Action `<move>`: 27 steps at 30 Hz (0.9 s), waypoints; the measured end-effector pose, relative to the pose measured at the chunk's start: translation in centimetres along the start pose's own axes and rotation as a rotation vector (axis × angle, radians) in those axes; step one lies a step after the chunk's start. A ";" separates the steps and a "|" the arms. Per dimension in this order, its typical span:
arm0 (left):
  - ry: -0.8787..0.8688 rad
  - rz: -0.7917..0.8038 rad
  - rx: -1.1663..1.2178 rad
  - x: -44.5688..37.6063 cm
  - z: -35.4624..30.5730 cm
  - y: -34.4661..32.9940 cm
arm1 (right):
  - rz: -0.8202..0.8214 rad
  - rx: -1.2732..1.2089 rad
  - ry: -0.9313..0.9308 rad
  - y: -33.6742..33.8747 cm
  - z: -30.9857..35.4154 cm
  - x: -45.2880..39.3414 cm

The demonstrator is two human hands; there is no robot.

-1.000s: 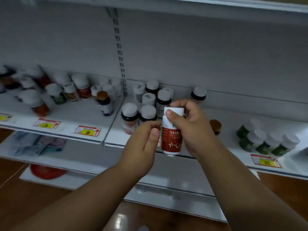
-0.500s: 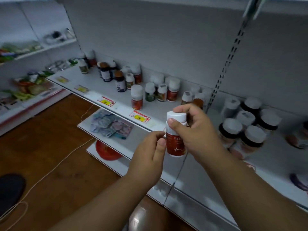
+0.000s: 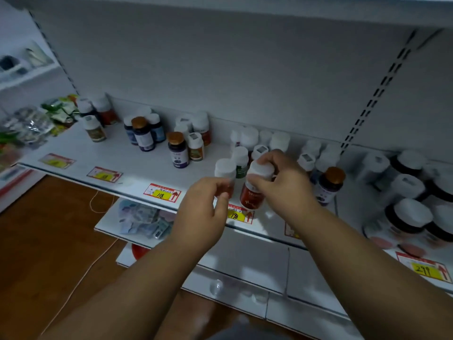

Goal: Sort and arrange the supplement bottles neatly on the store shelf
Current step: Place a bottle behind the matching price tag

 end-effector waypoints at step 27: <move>-0.581 0.165 -0.192 -8.3 5.0 -1.4 | -0.010 0.364 0.077 -5.4 0.8 -0.4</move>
Point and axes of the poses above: each hand's wrist, its own x-axis away from the middle knuckle, its own y-axis out of the back of the hand, z = x × y, the point moved 3 cm from there along -x, towards the middle knuckle, and after that the axes turned 9 degrees about -z, right-handed, at the moved point
